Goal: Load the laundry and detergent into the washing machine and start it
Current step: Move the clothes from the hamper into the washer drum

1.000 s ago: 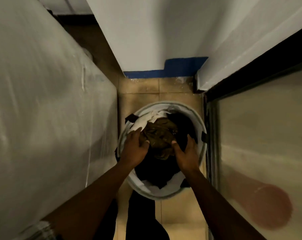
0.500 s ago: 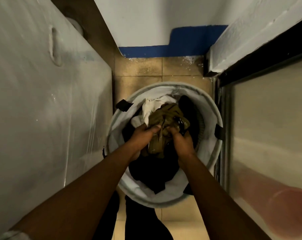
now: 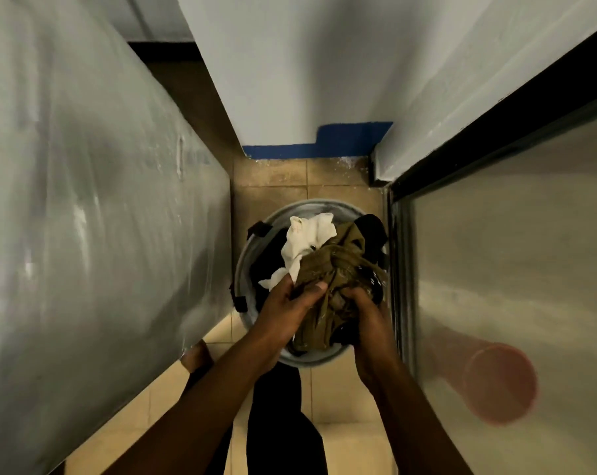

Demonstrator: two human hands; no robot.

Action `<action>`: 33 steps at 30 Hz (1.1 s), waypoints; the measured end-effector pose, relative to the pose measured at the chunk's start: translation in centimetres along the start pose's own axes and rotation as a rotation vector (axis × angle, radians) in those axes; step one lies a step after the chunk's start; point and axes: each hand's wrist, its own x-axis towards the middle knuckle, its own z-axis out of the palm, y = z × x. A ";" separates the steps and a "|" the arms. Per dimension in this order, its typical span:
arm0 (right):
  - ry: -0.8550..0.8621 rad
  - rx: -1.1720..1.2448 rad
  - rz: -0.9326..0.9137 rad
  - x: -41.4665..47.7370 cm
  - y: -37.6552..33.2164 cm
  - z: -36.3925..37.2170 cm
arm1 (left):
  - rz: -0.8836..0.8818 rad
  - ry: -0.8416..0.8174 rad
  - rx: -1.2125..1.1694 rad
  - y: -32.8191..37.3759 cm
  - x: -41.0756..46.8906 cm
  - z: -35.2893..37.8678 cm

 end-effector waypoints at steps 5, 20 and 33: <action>-0.020 0.038 -0.115 -8.8 -5.6 1.7 | 0.084 -0.086 -0.036 6.2 -8.8 -0.5; -0.236 0.162 -0.511 -30.9 -20.6 10.4 | 0.423 -0.409 0.053 23.3 -28.4 -7.4; -0.540 0.029 -0.744 -42.2 -26.4 24.1 | 0.809 -0.278 0.052 31.3 -40.2 -19.1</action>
